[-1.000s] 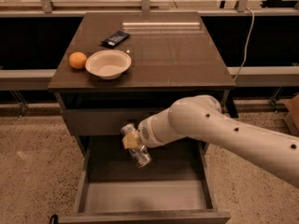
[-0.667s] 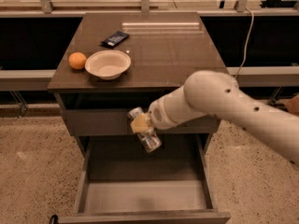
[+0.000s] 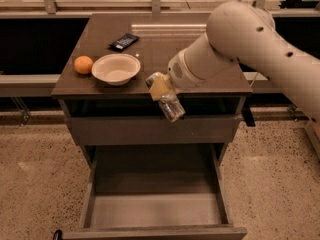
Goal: Pick redbull can from middle drawer and place on counter
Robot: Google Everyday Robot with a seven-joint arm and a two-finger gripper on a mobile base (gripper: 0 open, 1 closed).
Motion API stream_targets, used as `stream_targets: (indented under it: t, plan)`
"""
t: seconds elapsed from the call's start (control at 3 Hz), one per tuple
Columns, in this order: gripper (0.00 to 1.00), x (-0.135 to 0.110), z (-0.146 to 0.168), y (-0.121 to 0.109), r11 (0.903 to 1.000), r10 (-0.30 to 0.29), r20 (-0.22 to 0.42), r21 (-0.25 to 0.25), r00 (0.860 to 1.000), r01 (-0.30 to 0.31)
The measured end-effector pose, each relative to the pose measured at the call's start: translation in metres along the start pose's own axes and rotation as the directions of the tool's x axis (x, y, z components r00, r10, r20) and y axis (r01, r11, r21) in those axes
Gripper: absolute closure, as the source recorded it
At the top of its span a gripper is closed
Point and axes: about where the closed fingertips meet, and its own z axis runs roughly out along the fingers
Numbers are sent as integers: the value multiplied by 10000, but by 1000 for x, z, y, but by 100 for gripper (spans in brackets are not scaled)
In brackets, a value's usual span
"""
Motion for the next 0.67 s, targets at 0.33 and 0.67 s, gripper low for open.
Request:
stream_targets:
  t: [0.33,0.67]
  plan:
    - [100,42,-9,8,9941,904,547,-657,9944,-868]
    - [100,42,-10,8,9941,903,543,-658,9944,-867]
